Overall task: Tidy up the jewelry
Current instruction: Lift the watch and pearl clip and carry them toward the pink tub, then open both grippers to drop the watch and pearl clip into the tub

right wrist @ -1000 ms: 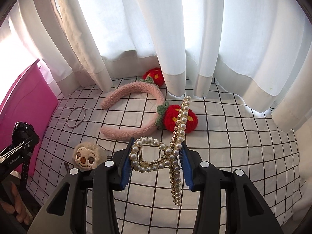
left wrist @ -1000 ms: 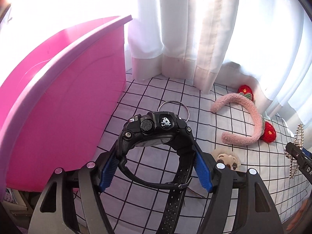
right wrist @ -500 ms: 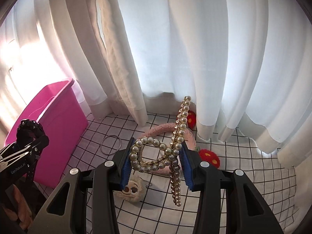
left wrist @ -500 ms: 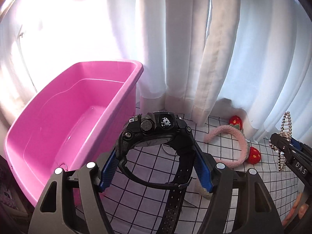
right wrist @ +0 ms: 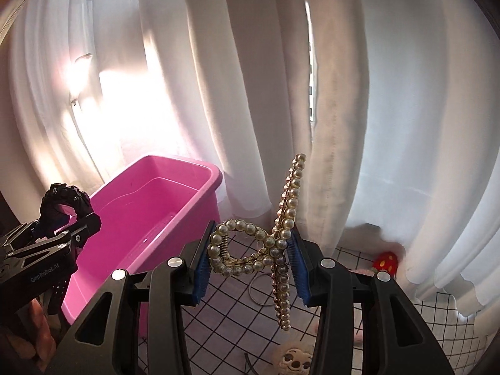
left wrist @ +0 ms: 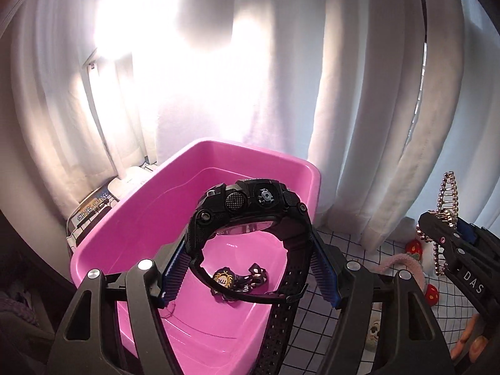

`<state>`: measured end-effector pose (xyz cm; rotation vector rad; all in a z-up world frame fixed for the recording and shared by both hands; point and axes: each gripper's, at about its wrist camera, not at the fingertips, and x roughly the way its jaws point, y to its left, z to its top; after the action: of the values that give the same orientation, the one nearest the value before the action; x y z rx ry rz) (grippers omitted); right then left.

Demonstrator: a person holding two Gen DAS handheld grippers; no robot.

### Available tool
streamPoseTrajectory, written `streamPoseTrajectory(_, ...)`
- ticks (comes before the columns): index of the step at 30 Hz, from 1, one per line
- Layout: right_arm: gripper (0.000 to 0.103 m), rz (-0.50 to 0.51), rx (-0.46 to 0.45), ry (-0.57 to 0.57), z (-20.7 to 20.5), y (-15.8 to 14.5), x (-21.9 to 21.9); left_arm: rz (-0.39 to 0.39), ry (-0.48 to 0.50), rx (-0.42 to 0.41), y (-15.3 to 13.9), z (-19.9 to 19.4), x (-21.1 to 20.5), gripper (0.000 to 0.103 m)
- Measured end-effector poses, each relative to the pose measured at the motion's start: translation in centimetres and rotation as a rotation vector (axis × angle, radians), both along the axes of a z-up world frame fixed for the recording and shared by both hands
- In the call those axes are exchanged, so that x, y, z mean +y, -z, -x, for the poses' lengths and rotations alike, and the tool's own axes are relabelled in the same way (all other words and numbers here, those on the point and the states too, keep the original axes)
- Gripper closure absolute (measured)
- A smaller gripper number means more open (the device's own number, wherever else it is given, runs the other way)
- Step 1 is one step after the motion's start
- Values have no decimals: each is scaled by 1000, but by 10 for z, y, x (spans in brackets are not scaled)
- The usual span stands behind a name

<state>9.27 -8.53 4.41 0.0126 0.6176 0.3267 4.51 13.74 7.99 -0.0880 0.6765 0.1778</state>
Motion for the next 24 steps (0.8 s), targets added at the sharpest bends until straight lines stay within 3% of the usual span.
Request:
streamPoseTrajectory(10, 61, 21, 27, -188, -33, -6, 108, 7, -168, 74, 22, -8, 91, 35)
streamPoseTrajectory(16, 61, 62, 94, -264, -58, 9, 160, 20, -214, 155, 48, -23, 110, 35)
streamPoseTrajectory(24, 61, 122, 221, -282, -85, 42, 193, 61, -231, 265, 76, -38, 121, 35)
